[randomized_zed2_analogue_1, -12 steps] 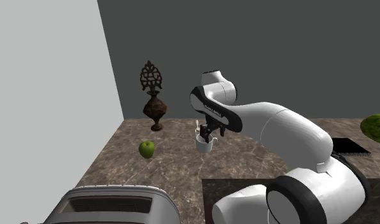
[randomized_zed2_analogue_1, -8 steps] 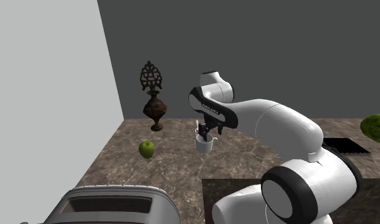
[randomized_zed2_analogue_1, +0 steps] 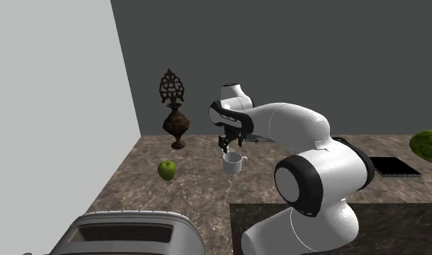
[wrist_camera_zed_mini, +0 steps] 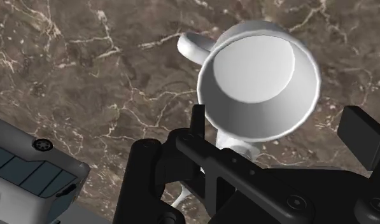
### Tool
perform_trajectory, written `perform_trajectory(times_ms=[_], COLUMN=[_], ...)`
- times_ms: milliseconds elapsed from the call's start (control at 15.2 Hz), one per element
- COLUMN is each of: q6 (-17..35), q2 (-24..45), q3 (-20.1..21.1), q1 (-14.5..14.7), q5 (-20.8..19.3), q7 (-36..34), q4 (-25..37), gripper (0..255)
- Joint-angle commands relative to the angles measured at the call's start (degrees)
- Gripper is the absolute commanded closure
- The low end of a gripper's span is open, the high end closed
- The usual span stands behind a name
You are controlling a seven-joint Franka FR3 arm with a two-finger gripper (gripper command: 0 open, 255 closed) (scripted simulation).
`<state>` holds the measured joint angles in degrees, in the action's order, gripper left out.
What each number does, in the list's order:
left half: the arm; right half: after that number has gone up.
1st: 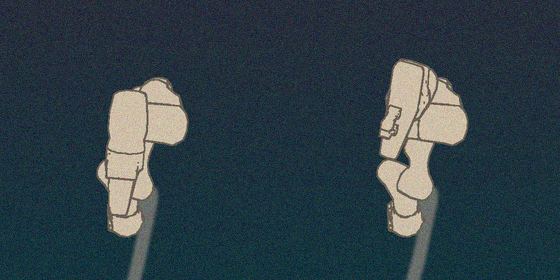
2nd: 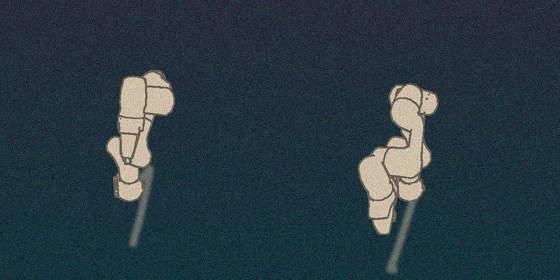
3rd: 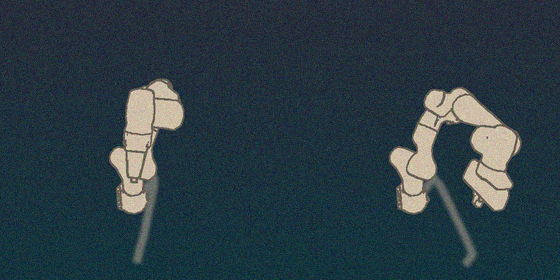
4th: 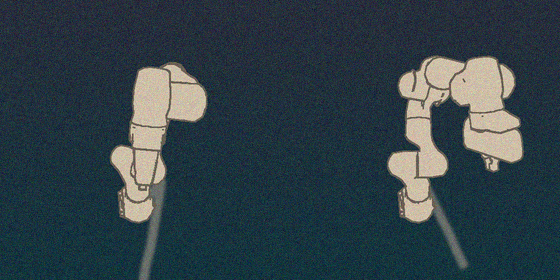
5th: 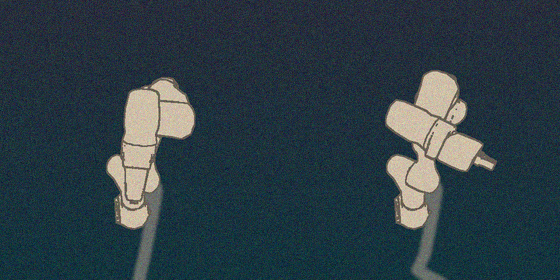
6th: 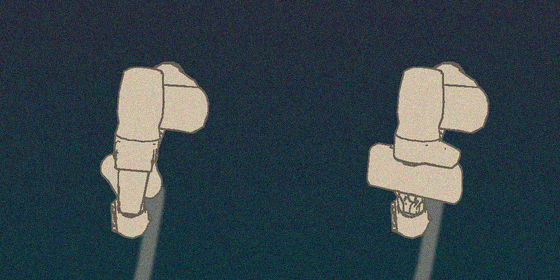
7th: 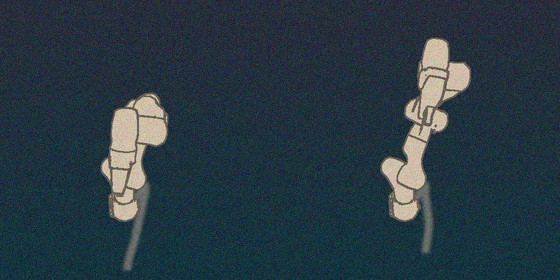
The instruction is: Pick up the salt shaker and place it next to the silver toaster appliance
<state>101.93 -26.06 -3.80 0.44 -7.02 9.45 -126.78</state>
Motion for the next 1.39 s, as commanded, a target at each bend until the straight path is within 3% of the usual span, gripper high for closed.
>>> perform_trajectory(times_ms=[0, 330, 792, 1320], q6=[2.6, 7.7, 13.6, 13.5], q2=[3.6, 11.7, 13.0, 13.0], q3=[-0.2, -0.7, -1.1, -1.1], q1=[0.2, 0.6, 0.3, 0.3], q5=[0.2, 0.7, 0.5, 0.5], q7=[0.4, 1.6, 1.5, 1.5], q4=[2.3, 7.9, 3.4, 3.4], gripper=[0, 0, 0, 0])
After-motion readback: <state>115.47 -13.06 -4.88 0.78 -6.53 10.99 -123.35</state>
